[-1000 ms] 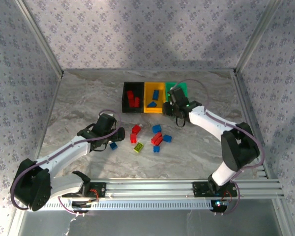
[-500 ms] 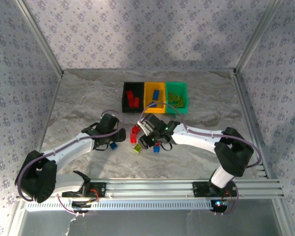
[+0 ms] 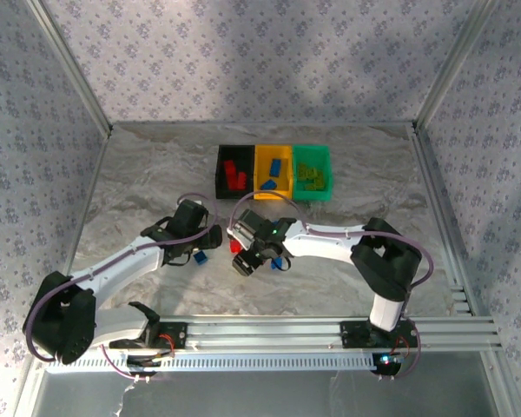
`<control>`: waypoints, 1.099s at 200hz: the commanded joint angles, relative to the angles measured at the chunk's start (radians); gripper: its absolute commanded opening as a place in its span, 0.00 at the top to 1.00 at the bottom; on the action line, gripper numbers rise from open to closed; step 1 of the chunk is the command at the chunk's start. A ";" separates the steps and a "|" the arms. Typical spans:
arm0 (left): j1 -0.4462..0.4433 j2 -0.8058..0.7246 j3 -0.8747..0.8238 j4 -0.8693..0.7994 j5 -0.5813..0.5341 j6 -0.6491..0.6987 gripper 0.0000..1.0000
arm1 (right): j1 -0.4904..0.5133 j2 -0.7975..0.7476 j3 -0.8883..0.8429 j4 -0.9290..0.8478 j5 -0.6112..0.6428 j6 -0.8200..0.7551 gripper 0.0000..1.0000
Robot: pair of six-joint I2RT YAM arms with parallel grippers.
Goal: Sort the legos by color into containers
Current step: Pick up the lego from the bottom-center of the table, then place the lego in the container.
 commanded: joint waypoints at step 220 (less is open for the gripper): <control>-0.002 0.002 -0.030 0.065 0.052 -0.049 0.17 | -0.300 -0.205 -0.030 0.072 0.160 0.119 0.46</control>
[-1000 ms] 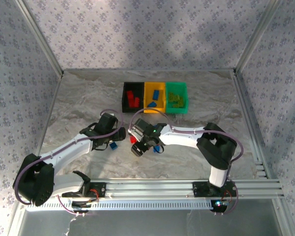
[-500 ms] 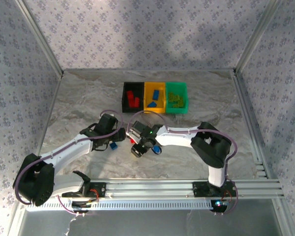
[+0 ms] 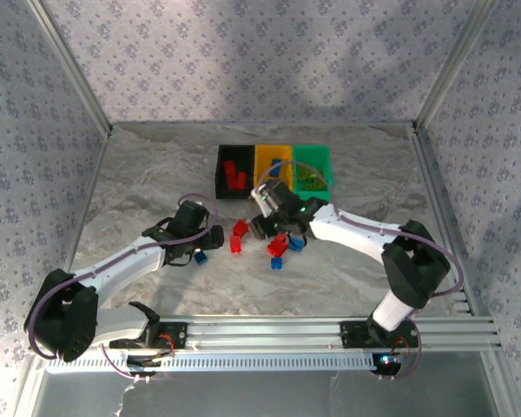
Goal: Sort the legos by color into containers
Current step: Place the lego in the container.
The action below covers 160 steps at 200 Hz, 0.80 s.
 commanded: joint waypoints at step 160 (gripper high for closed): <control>-0.021 -0.160 -0.085 -0.052 -0.010 -0.068 0.17 | -0.439 0.330 0.364 0.004 0.105 0.151 0.30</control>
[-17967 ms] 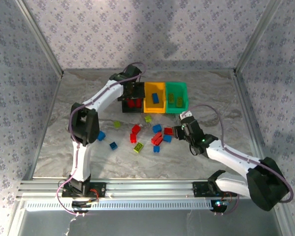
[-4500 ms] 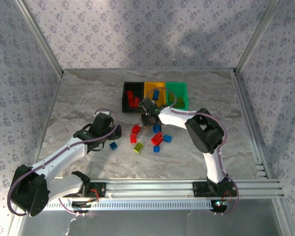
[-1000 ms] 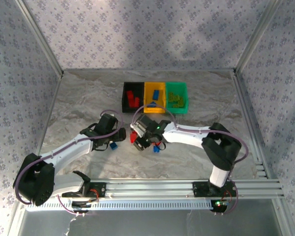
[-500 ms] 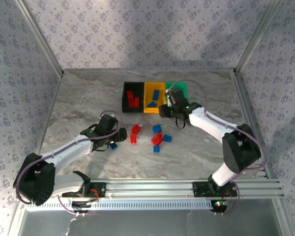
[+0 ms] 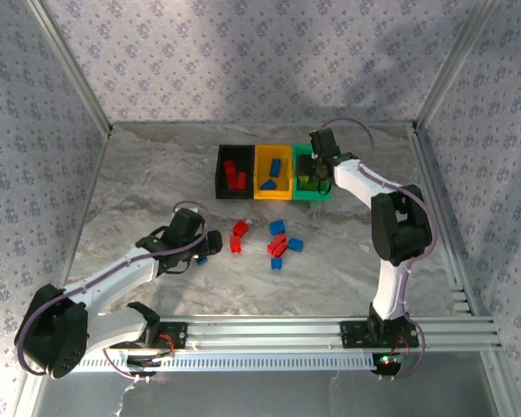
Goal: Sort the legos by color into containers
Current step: Place the lego in the container, then pick up the lego from the middle-left of the table.
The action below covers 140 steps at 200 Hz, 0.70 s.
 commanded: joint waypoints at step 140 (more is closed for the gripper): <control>0.177 -0.108 0.006 -0.187 -0.105 0.054 0.18 | 0.226 -0.423 -0.409 0.023 0.088 -0.148 0.36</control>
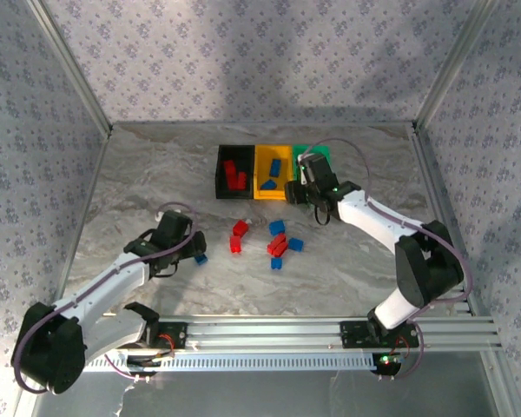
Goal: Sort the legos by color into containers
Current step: Pick up the lego from the middle-left of the table.
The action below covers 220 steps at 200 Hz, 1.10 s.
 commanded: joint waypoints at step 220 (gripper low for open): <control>0.187 0.472 0.253 -0.040 0.098 0.114 0.38 | 0.168 -0.187 -0.252 0.067 0.277 -0.108 0.35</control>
